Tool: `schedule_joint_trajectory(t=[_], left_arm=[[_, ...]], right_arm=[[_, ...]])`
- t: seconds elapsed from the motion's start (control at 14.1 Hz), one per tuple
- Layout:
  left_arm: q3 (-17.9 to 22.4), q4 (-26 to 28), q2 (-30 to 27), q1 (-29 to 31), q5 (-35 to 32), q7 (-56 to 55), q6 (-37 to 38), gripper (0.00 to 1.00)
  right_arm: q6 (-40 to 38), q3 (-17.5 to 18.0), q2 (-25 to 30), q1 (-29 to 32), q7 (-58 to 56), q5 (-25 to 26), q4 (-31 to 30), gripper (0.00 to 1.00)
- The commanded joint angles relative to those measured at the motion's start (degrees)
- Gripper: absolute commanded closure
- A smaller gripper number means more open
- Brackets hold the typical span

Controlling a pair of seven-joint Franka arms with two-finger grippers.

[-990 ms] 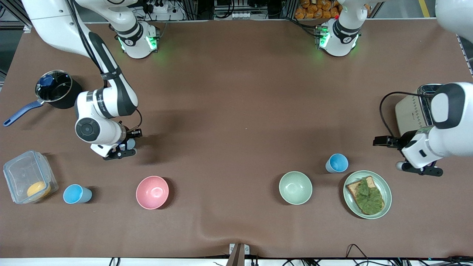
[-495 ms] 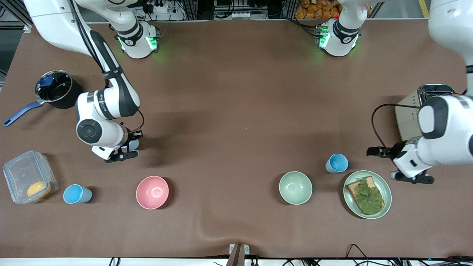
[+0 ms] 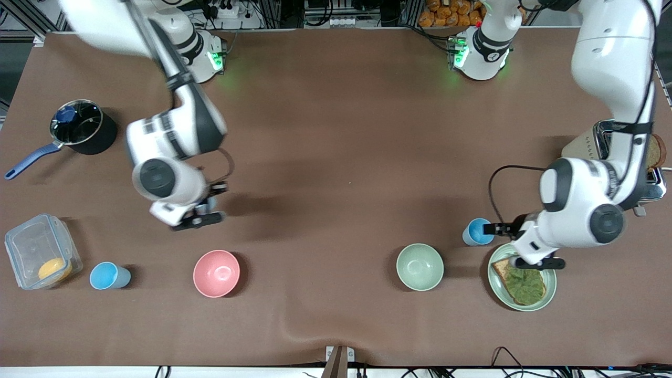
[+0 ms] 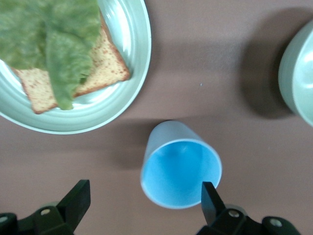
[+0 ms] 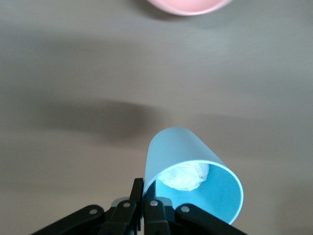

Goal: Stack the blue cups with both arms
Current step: 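Grasp the white-filled cup with the right gripper while the left gripper lowers, then carry the white-filled cup to the table center and set it down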

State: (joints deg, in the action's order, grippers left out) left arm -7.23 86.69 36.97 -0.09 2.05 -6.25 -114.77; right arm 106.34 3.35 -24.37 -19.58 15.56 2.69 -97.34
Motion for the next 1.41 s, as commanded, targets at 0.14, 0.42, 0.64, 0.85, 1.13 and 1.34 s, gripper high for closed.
schedule_joint_trajectory(t=[0.14, 0.42, 0.64, 0.85, 1.13, 1.34], left_arm=[[0.6, -1.6, -0.6, 4.2, 9.5, -1.3, -1.8, 0.0], [0.8, -0.6, -1.6, 3.9, 8.7, -8.3, -1.3, 0.0], [0.4, 0.4, -3.0, 2.2, 3.9, -9.6, -1.2, 0.0], [0.6, 0.2, -1.3, 1.8, 2.7, -15.5, 0.9, 0.0], [0.6, 0.9, -0.7, 1.2, 1.9, -15.8, 1.0, 0.0], [0.3, 2.7, -0.4, -0.1, -3.3, -15.3, 1.0, 0.0]], right_arm=[[0.9, -0.5, -0.3, -12.0, 20.0, -9.5, 3.1, 1.0], [4.2, -0.5, -4.6, -18.0, 25.9, -13.4, 7.7, 1.0], [8.3, -0.5, -8.3, -21.1, 30.0, -13.4, 9.0, 1.0], [12.3, -0.8, -10.8, -24.3, 30.8, -12.7, 9.1, 1.0], [13.6, -0.8, -12.6, -25.9, 30.9, -6.9, 9.3, 1.0], [16.0, -0.8, -13.5, -26.8, 31.0, -7.3, 9.2, 1.0]])
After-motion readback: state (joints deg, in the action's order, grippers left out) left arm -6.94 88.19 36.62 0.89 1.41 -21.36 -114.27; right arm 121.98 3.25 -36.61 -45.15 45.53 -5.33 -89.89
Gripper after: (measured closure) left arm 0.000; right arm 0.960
